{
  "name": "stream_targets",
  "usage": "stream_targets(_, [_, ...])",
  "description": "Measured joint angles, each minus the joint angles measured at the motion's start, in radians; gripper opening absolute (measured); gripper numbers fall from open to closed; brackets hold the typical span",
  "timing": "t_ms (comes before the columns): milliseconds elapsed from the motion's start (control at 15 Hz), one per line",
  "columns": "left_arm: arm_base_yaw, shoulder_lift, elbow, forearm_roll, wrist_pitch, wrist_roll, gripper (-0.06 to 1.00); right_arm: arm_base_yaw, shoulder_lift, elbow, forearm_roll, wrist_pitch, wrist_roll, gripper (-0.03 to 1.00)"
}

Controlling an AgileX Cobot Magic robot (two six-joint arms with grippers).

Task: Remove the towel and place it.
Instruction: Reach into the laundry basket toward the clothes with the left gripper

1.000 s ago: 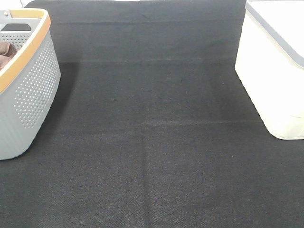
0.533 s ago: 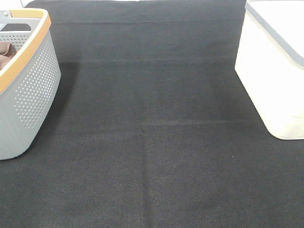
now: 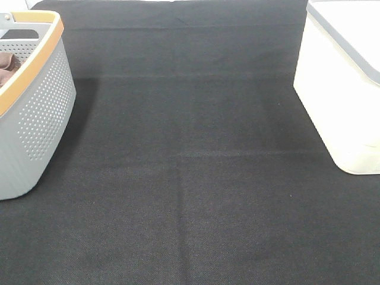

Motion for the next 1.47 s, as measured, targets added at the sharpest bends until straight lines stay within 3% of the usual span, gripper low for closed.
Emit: stream_targets(1467, [0.000, 0.000, 0.000, 0.000, 0.000, 0.000, 0.79, 0.000, 0.000, 0.000, 0.000, 0.000, 0.000, 0.73])
